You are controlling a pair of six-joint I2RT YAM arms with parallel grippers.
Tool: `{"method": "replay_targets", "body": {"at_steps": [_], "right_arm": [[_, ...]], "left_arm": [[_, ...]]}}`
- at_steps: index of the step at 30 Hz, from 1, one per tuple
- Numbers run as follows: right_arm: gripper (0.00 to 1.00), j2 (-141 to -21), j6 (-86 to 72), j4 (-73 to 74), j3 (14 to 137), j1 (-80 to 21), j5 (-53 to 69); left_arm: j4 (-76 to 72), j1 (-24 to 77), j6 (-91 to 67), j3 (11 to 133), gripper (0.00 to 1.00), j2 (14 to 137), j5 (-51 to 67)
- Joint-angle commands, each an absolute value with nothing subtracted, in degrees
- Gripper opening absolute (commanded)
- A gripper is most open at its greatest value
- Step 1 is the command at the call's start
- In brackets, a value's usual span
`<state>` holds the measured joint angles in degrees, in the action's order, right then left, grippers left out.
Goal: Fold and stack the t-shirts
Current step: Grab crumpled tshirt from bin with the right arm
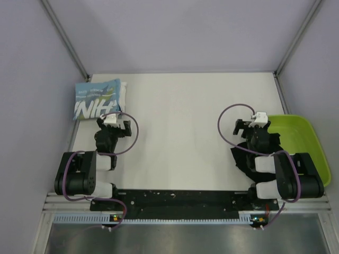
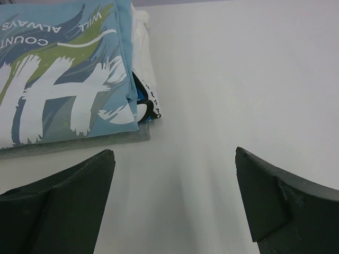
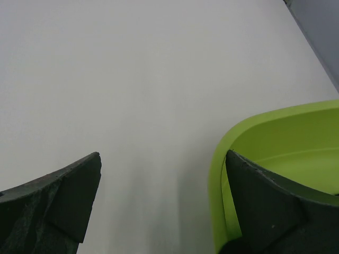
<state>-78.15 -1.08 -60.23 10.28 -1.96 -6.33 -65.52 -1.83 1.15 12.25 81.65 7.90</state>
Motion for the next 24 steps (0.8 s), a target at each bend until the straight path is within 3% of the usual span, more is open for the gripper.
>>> {"method": "replay_targets", "body": {"at_steps": [1,3,7,10,13,15,18,20,21,24], "right_arm": [[0.99,-78.2,-1.4,-62.0,12.1,-1.5,-4.7],[0.99,-75.4,-0.4,-58.0,13.1,-1.5,-1.6],[0.99,-63.8,-6.4,-28.4,24.8,-2.0,-2.8],[0.96,-57.8,-10.7,-16.8,32.3,-2.1,4.4],[0.92,-54.8,-12.1,2.4,43.6,-3.2,1.8],[0.87,-54.6,-14.8,20.0,50.7,-3.2,-10.6],[0.85,-53.9,-23.5,38.3,57.4,-2.6,-25.7],[0.9,-52.5,-26.8,43.9,57.0,-1.5,-24.2],[0.99,-51.7,-28.7,45.2,55.8,-1.1,-22.5],[0.99,-51.5,-32.7,46.2,50.4,1.4,-17.8]], "left_arm": [[-67.1,-1.4,0.4,14.0,0.99,81.7,8.1],[-67.2,-1.5,0.4,14.0,0.99,81.7,8.0],[-66.4,-1.3,3.1,14.6,0.99,81.5,14.4],[-62.8,-1.4,3.9,15.7,0.99,78.2,17.8],[-48.0,-2.2,4.1,22.3,0.99,73.3,21.6],[-37.8,-2.2,4.8,27.6,0.98,72.8,25.4],[-16.2,-1.8,11.5,37.7,0.77,72.6,37.6],[-3.5,-1.8,15.0,43.0,0.76,72.3,40.6],[3.8,-1.8,17.5,45.5,0.78,72.2,41.6],[16.4,-1.8,20.9,51.2,0.79,71.9,42.1]]}}
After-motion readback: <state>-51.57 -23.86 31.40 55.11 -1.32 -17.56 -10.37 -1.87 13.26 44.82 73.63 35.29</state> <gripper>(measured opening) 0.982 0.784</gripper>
